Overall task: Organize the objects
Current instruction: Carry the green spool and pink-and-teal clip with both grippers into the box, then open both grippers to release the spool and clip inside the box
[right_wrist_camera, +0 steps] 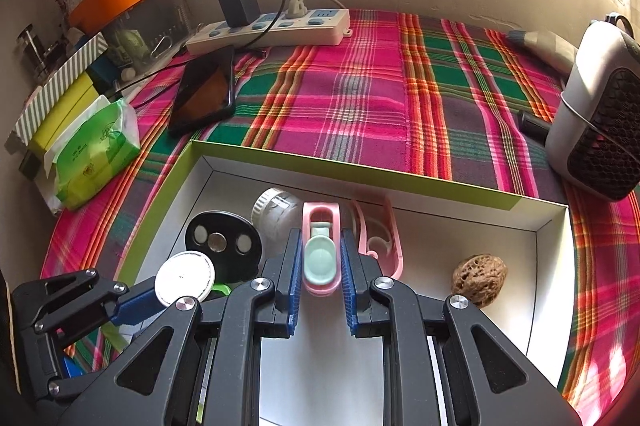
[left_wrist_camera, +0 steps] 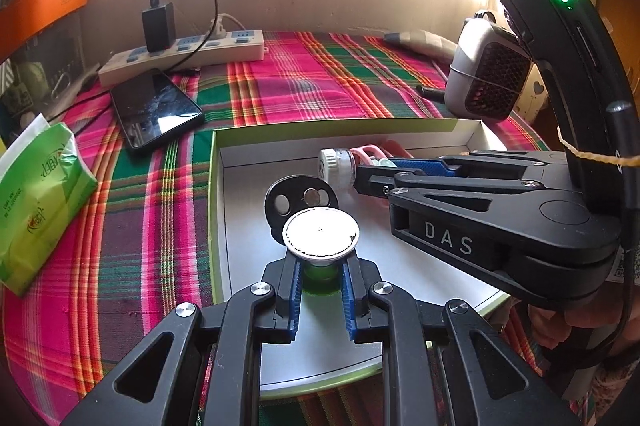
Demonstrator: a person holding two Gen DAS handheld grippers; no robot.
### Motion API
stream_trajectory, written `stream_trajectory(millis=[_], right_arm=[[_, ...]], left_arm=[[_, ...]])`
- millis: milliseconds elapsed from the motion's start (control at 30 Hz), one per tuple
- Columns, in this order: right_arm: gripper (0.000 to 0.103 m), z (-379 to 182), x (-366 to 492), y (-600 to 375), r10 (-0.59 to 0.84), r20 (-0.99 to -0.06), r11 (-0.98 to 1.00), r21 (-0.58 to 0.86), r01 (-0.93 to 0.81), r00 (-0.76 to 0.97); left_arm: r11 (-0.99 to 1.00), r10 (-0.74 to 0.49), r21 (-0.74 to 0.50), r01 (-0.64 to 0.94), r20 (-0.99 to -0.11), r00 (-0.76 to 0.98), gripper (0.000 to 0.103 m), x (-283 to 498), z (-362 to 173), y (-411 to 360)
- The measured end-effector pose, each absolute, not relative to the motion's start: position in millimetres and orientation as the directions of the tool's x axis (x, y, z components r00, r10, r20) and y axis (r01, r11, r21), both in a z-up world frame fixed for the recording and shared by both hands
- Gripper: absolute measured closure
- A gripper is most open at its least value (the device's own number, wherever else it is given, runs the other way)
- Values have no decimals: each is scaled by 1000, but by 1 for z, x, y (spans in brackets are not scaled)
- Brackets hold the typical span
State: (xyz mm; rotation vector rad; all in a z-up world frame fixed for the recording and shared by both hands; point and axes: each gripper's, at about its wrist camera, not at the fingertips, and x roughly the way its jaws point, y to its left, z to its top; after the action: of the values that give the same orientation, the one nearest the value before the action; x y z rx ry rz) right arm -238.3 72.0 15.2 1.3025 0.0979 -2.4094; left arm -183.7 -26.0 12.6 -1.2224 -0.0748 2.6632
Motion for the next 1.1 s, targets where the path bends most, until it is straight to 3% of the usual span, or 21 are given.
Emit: stream_trajectory(millis=[900,1100], right_arm=[[84,12,-238,70,-336,-800,-912,145,385,-496],[70,14,-236,71,-340,-796,-912,149,383,-500]], left_arm=[[-984,164,-74,-164,-742,-650,87,-182,13,-23],[-981,181,-91,-169,-740,-648,84,-180,13,-24]])
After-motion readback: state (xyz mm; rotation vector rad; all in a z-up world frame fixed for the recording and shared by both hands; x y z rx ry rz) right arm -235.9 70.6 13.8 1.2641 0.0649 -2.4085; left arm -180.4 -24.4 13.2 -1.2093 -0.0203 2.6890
